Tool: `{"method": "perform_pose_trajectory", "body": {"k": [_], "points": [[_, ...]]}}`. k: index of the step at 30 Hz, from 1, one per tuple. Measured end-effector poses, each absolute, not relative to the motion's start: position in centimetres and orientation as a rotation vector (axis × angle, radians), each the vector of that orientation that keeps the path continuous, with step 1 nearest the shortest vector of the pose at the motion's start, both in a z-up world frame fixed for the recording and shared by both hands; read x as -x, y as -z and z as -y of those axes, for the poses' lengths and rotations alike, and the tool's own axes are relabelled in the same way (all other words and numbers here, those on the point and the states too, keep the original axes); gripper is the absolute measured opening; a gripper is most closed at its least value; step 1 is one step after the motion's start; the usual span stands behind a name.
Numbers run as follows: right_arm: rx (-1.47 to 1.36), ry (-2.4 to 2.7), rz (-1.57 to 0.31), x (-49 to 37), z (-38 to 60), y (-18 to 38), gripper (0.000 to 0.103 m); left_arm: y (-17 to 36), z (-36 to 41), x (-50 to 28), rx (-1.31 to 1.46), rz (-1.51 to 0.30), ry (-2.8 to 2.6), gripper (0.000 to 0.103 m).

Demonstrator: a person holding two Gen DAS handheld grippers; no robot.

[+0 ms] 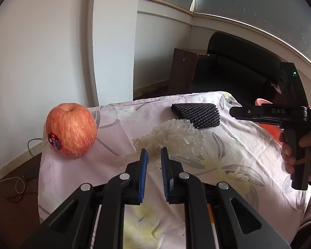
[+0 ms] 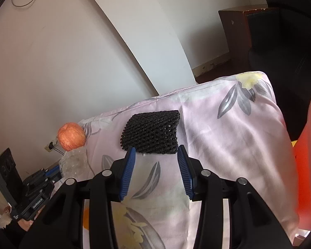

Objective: Collect trash
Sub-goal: 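Close the left tool on the bubble wrap while the right tool grasps the black net, then carry the bubble wrap and black net over the pink bin with both tools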

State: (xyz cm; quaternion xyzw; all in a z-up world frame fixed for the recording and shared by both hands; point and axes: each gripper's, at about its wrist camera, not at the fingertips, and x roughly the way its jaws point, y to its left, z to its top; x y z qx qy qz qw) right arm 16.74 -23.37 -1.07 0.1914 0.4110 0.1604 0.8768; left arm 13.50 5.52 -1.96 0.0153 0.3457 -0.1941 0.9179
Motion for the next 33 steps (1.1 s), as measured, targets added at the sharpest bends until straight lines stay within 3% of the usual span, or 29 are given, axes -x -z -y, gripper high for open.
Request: {"method": "perform_pose_trajectory", "body": {"k": [14,15,19,33], "points": [[-0.360,-0.322,-0.900,-20.8,21.7,3.6,0.041,2.4,-6.2,-12.8,0.077,-0.743,0.386,0.012],[-0.352,-0.329,-0.902,-20.7,21.5,3.5,0.030,2.4,-6.2,-12.9,0.082,-0.744,0.386,0.012],[-0.314,-0.330,-0.880,-19.5,21.0,3.0,0.010,2.3,-5.8,-12.7,0.093,-0.744,0.384,0.012],[-0.314,-0.339,-0.737,-11.5,22.7,-2.0,0.009,0.8,-3.8,-10.9,0.097,-0.725,0.394,0.012]]}}
